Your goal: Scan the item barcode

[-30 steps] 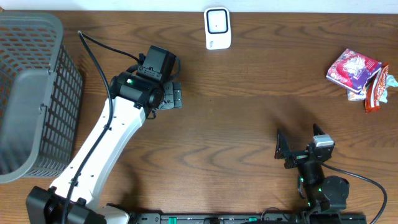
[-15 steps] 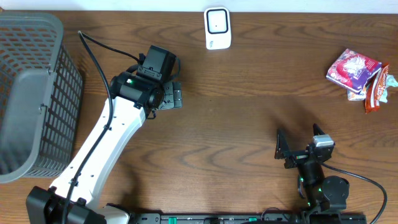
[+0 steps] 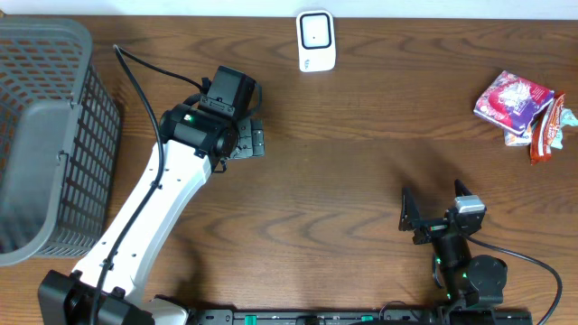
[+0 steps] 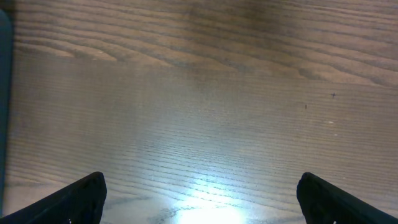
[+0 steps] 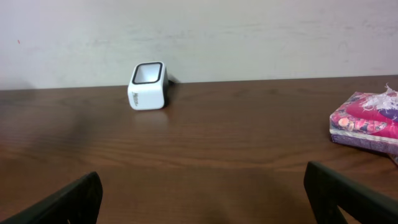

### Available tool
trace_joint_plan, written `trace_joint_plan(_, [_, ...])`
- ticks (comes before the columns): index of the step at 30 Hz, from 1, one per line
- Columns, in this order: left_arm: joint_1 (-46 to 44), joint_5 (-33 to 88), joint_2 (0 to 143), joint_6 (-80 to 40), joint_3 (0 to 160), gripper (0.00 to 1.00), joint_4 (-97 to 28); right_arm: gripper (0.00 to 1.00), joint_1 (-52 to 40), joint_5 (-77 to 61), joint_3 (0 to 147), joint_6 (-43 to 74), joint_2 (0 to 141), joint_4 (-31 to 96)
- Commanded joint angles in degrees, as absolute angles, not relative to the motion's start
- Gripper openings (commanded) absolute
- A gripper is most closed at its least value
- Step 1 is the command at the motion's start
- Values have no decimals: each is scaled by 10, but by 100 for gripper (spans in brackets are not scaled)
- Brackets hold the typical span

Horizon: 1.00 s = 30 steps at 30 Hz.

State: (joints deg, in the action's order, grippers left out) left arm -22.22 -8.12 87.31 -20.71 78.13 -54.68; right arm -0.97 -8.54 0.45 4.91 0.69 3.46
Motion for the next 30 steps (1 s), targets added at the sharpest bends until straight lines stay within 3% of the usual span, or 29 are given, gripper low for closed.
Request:
trace_joint_plan(1, [-221,-102,868,-201,777,98,-548,99,-7,-81,3,42,3,37])
trace_joint_plan(22, [-215,-102,810,-176,776,98,-569,99,-7,-81,3,42,3,37])
trace_joint_plan(30, [-215,-101,726,-176,689,98,-547,100,-7,-81,3,42,3,37])
